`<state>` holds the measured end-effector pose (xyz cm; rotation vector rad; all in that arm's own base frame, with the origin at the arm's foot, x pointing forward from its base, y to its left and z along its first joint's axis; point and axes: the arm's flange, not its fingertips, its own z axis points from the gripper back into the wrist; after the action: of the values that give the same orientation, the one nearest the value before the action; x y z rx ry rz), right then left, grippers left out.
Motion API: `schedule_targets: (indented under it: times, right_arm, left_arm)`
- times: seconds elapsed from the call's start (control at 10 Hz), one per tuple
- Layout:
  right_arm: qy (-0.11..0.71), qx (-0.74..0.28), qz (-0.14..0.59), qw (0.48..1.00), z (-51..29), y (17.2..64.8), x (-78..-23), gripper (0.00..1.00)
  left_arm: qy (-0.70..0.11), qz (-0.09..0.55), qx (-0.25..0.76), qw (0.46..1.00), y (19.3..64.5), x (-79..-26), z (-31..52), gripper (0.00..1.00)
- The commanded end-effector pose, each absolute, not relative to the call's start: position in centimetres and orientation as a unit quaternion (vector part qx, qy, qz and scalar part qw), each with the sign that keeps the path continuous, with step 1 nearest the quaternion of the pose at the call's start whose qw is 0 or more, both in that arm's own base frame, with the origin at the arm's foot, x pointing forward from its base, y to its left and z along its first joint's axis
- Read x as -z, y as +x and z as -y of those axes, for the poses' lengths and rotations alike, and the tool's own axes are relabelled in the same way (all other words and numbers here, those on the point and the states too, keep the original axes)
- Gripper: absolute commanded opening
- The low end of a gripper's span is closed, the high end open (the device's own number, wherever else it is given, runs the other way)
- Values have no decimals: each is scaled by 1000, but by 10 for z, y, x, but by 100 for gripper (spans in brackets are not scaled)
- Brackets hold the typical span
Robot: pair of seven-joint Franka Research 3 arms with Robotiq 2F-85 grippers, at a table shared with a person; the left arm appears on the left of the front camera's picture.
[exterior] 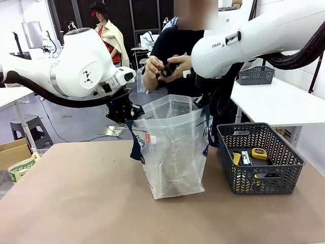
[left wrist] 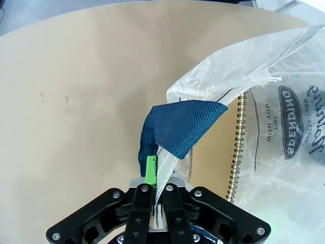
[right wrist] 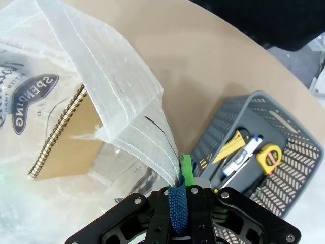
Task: Transfer purchased items from the store into the shopping bag.
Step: Move the Reusable shopping bag to the right side of the table.
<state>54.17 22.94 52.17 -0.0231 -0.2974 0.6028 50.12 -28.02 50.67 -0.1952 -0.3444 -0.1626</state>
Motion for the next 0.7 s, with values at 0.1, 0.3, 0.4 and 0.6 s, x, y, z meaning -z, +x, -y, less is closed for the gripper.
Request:
schedule_targets:
  times: [0.1, 0.3, 0.4, 0.6]
  right_arm:
    - [-3, -305, 145, 941, -227, 542, -522, 0]
    - [8, -325, 148, 934, -225, 542, -522, 0]
    - [13, -331, 152, 931, -224, 542, -523, 0]
    - [14, -346, 149, 926, -225, 544, -521, 0]
  left_arm:
    - [-95, 180, 95, 974, 500, -508, 282, 0]
    - [-96, 183, 120, 971, 500, -509, 282, 0]
    - [-97, 187, 134, 968, 500, -510, 282, 0]
    - [-104, 187, 151, 965, 501, -511, 281, 0]
